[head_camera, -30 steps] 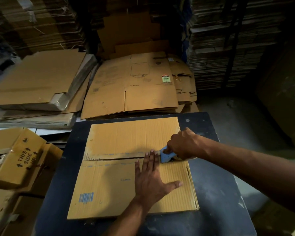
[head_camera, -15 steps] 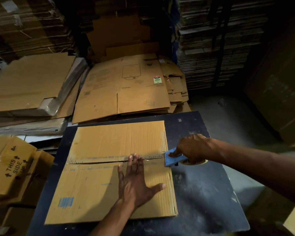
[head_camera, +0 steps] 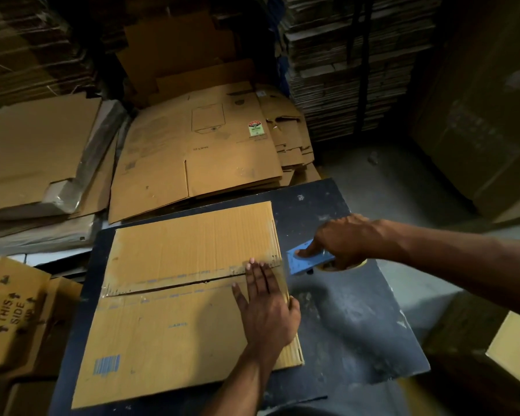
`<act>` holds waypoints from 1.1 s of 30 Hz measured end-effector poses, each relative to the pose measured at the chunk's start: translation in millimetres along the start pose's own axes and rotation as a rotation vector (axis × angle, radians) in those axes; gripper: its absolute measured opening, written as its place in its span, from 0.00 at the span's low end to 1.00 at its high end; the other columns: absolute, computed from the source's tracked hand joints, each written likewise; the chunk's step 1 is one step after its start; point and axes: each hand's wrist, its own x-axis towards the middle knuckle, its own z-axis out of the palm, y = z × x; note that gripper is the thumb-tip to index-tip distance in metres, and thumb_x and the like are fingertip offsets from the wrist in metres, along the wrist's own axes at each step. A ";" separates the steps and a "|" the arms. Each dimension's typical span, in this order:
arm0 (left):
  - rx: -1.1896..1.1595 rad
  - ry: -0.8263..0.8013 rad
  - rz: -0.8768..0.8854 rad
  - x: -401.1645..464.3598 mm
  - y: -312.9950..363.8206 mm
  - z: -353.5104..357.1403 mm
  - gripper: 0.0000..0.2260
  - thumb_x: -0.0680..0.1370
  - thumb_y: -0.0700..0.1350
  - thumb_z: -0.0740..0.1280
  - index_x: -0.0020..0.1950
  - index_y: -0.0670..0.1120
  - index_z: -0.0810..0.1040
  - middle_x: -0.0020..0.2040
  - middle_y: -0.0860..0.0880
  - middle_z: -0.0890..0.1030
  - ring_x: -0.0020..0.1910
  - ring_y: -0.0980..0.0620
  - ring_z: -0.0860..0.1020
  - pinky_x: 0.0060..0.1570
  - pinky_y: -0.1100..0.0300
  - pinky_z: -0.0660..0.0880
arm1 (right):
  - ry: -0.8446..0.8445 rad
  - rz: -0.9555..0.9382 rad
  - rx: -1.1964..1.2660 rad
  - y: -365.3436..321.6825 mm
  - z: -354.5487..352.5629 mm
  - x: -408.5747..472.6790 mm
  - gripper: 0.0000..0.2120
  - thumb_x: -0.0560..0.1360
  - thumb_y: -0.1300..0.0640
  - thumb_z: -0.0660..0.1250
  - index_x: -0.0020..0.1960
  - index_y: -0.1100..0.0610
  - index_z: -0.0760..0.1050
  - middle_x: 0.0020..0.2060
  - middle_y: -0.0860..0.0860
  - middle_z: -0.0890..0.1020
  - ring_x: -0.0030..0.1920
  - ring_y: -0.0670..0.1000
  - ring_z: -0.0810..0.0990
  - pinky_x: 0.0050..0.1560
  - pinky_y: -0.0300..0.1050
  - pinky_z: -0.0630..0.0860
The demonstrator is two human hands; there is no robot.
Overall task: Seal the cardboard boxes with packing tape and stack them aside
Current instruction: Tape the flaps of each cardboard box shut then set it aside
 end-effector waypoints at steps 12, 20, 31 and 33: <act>-0.020 -0.035 -0.036 1.5 -0.4 4.4 0.44 0.74 0.63 0.53 0.84 0.38 0.52 0.84 0.38 0.46 0.84 0.40 0.44 0.77 0.30 0.47 | -0.066 0.052 -0.070 14.4 14.7 -22.4 0.26 0.80 0.44 0.68 0.76 0.36 0.65 0.65 0.47 0.79 0.62 0.54 0.80 0.56 0.52 0.80; 0.073 -0.116 0.057 5.5 -5.1 -13.9 0.46 0.71 0.68 0.54 0.82 0.59 0.32 0.84 0.40 0.36 0.82 0.42 0.33 0.76 0.31 0.46 | -0.075 0.168 0.112 -10.9 35.6 31.1 0.16 0.80 0.43 0.68 0.67 0.45 0.78 0.61 0.47 0.81 0.60 0.54 0.82 0.51 0.48 0.75; 0.174 -0.166 0.043 4.3 2.4 -18.2 0.44 0.74 0.66 0.53 0.83 0.55 0.34 0.83 0.36 0.38 0.83 0.39 0.38 0.74 0.28 0.51 | -0.404 -0.018 -0.517 -29.0 61.1 72.6 0.26 0.76 0.39 0.65 0.69 0.51 0.75 0.62 0.52 0.79 0.63 0.56 0.76 0.54 0.48 0.74; 0.203 -0.183 0.048 5.4 2.5 -19.9 0.44 0.75 0.67 0.53 0.82 0.54 0.31 0.83 0.35 0.37 0.83 0.38 0.38 0.74 0.28 0.53 | -0.422 0.079 -0.484 -15.5 80.3 58.7 0.22 0.76 0.41 0.68 0.67 0.49 0.76 0.63 0.51 0.79 0.64 0.55 0.76 0.44 0.48 0.73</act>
